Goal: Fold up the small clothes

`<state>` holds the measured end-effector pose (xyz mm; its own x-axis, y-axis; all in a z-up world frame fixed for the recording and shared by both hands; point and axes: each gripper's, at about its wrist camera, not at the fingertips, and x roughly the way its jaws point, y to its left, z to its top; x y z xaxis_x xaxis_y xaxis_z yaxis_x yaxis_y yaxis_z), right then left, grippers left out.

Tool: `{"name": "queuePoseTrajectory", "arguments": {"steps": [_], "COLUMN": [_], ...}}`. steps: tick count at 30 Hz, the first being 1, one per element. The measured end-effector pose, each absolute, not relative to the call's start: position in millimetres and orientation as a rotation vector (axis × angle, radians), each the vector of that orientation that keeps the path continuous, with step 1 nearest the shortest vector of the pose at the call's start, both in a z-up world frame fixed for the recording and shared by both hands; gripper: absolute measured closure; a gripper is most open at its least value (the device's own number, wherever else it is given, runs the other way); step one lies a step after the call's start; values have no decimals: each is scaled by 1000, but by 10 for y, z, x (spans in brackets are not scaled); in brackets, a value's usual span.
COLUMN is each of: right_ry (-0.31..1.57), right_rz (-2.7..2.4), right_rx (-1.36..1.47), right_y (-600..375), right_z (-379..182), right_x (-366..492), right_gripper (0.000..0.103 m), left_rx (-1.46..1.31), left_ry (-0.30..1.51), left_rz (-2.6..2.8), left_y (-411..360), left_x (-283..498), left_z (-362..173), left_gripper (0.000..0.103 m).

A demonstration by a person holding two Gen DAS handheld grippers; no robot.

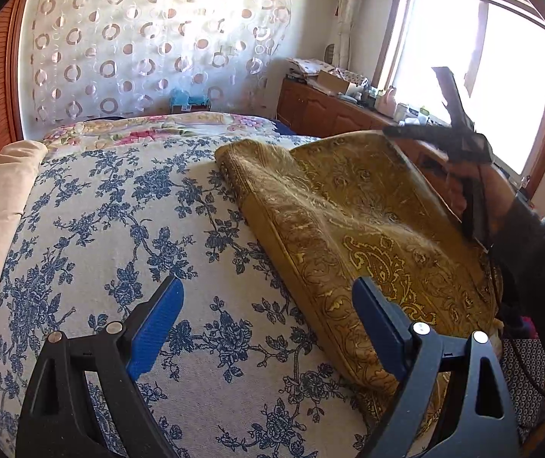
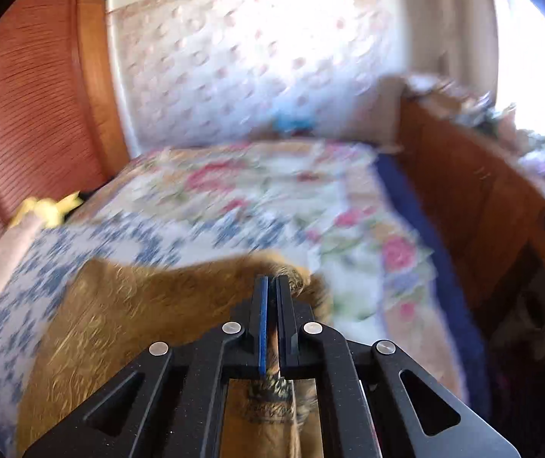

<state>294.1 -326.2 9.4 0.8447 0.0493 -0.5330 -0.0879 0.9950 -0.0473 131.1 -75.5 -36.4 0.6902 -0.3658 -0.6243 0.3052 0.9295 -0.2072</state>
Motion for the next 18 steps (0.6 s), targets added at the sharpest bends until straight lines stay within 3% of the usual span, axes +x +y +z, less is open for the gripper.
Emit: {"name": "queuePoseTrajectory", "arguments": {"steps": [3, 6, 9, 13, 18], "right_ry": [608, 628, 639, 626, 614], "right_rz": [34, 64, 123, 176, 236], "right_rx": [-80, -54, -38, -63, -77], "right_y": [-3270, -3312, -3336, -3416, -3562], "right_z": [83, 89, 112, 142, 10], "right_x": [3019, 2990, 2839, 2474, 1835], "right_gripper": [89, 88, 79, 58, 53], "left_rx": [-71, -42, -23, -3, 21], "left_ry": [728, 736, 744, 748, 756], "left_rz": [-380, -383, -388, -401, -413], "left_y": [-807, -864, -914, -985, -1052], "left_x": [1306, 1292, 1280, 1240, 1217], "left_z": [-388, -406, -424, -430, -436], "left_gripper": [12, 12, 12, 12, 12]}}
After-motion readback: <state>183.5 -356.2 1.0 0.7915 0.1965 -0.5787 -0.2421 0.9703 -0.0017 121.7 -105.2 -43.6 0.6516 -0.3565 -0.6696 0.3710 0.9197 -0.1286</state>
